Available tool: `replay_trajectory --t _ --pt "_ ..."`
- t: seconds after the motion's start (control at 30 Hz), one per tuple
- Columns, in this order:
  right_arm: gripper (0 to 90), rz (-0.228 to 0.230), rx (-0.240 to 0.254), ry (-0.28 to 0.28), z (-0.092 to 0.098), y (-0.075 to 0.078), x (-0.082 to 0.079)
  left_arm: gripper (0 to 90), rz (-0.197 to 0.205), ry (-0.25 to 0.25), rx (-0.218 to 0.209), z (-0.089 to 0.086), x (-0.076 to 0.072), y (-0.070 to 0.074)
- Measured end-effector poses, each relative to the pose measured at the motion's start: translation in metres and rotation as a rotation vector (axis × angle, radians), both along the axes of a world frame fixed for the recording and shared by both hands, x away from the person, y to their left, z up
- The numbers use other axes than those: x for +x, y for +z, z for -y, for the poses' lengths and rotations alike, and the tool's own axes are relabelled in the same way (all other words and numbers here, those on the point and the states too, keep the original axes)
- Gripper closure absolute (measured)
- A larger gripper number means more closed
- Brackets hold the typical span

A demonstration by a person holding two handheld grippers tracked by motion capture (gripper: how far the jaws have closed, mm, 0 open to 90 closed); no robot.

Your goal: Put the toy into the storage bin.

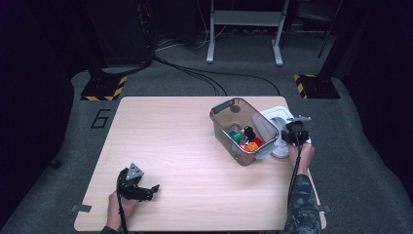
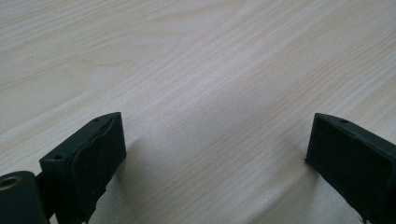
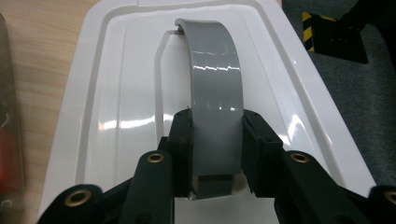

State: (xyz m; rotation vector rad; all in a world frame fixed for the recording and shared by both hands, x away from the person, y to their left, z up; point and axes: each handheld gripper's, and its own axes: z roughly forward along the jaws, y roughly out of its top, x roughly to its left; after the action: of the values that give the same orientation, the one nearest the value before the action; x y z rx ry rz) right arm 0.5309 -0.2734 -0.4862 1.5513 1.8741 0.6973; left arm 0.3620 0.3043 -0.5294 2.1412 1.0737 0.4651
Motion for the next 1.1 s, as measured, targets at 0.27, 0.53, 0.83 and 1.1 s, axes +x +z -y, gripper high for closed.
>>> replay_trajectory --t 0.27,0.53,0.83,1.1 --pt "67.2 0.029 -0.029 -0.012 0.004 0.016 -0.006 4.4 0.016 0.011 -0.004 0.001 0.0 -0.001" --pt "67.2 0.068 -0.073 -0.042 0.012 0.039 -0.011 4.4 0.016 0.011 -0.004 0.001 0.0 -0.001" --pt "67.2 0.115 -0.139 -0.063 0.02 0.075 -0.016 4.4 0.016 0.011 -0.004 0.001 0.0 -0.001" --pt "67.2 0.162 -0.171 -0.073 0.02 0.115 -0.022 4.4 0.015 0.011 -0.004 0.001 0.0 -0.001"
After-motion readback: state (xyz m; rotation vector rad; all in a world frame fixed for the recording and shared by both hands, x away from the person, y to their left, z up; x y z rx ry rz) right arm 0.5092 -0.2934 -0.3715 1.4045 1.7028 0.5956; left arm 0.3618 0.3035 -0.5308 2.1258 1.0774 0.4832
